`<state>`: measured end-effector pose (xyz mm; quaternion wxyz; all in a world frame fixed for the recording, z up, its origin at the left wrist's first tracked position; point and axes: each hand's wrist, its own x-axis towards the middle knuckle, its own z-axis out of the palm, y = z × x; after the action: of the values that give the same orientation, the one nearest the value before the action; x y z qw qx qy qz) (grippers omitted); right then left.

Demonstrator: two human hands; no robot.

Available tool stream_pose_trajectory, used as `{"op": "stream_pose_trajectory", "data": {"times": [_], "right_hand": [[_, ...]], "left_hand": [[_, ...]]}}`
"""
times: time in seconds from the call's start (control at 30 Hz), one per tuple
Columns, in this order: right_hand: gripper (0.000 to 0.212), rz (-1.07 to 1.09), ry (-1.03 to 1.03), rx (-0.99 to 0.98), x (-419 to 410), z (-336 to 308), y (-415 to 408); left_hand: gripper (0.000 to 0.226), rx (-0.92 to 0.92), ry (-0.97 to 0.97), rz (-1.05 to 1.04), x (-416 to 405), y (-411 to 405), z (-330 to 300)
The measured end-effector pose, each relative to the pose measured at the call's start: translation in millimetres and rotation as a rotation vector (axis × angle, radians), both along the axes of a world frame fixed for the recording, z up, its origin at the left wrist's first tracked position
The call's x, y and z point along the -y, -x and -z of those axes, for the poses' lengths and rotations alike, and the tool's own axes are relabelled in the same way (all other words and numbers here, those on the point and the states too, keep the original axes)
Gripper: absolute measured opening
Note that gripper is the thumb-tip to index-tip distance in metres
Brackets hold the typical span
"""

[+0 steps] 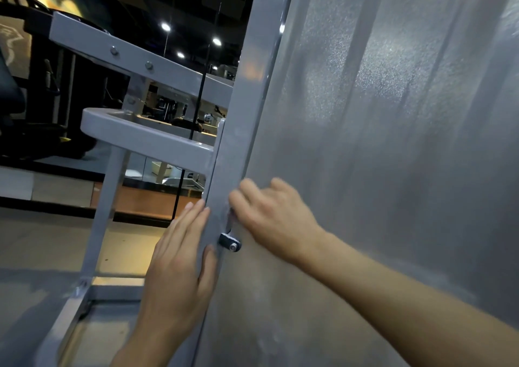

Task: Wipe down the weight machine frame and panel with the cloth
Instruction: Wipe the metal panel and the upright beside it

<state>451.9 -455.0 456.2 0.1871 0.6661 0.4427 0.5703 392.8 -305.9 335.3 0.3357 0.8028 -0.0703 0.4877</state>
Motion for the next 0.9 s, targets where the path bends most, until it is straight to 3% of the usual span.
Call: {"op": "stream_pose_trajectory", "data": {"times": [0.1, 0.5, 0.63, 0.73, 0.8, 0.9], "right_hand": [[0.021, 0.028, 0.128, -0.038, 3.8, 31.2, 3.1], [0.03, 0.153, 0.094, -0.175, -1.7, 30.4, 6.6], [0.028, 0.172, 0.054, -0.338, -27.2, 30.7, 7.8], [0.017, 0.086, 0.246, -0.554, -36.3, 38.2, 23.0], [0.017, 0.158, 0.368, -0.693, -32.6, 44.5, 41.6], [0.015, 0.1, 0.147, -0.845, -11.8, 44.3, 61.2]], "left_hand": [[0.058, -0.009, 0.006, 0.0, -0.8, 0.9, -1.6], [0.057, 0.009, 0.082, 0.0, -10.7, 7.7, -5.2], [0.054, 0.026, 0.136, -0.018, -15.1, 9.8, -6.4], [0.049, 0.04, 0.282, -0.048, -19.6, 16.3, -11.5], [0.049, 0.034, 0.332, -0.072, -21.2, 20.9, -15.2], [0.043, 0.02, 0.354, -0.05, -23.4, 23.1, -16.8]]}}
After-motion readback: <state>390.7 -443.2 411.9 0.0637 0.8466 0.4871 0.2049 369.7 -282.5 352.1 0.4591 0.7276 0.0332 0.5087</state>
